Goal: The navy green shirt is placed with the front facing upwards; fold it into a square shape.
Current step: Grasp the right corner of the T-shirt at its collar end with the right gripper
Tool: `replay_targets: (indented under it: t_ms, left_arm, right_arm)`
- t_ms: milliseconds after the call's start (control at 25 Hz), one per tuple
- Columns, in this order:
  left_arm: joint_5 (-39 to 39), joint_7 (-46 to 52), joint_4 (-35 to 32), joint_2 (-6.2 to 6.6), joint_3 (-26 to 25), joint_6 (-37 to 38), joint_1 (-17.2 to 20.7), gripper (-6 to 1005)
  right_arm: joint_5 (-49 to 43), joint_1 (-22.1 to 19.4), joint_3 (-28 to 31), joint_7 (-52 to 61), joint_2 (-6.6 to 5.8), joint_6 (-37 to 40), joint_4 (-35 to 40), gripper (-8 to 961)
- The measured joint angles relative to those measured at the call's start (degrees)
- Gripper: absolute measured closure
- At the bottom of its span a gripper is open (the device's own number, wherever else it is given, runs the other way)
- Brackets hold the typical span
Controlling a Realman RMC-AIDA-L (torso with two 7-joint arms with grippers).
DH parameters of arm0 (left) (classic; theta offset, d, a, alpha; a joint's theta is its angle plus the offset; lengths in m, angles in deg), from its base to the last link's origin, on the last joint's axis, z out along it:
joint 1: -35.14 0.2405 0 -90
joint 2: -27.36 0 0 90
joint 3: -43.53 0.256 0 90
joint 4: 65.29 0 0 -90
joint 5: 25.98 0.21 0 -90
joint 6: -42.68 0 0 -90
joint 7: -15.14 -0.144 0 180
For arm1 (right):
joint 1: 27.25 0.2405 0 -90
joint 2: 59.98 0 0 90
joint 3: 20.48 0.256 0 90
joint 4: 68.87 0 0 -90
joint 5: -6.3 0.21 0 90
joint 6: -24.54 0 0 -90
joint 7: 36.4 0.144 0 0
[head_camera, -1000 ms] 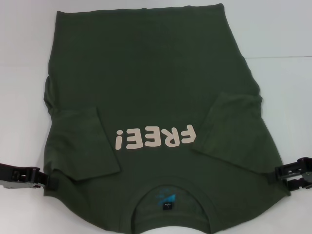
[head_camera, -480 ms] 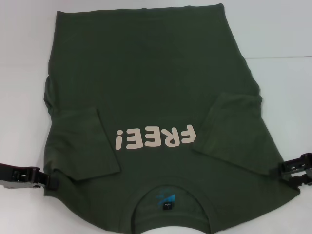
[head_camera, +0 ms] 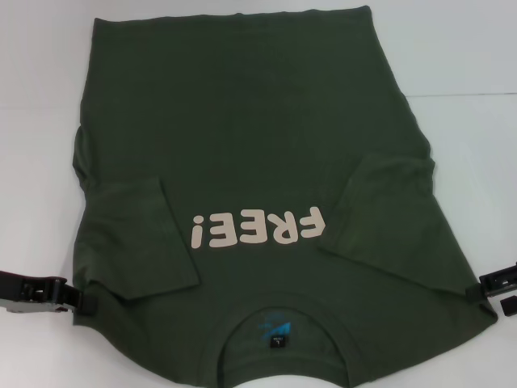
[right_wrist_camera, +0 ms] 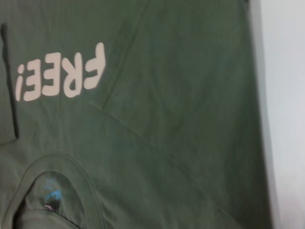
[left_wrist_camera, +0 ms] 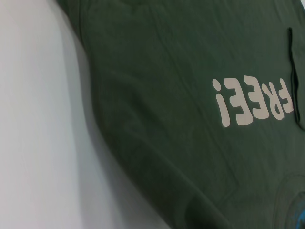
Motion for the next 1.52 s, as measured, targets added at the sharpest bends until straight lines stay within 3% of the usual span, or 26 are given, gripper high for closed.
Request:
replay_targets:
  t_ms: [1520]
  left_arm:
    - [0.0, 0.1, -0.1, 0.00, 0.0, 0.1, -0.1, 962]
  right_arm:
    - [-1.4, -0.3, -0.7, -1.4, 1.33, -1.9, 0.0, 85]
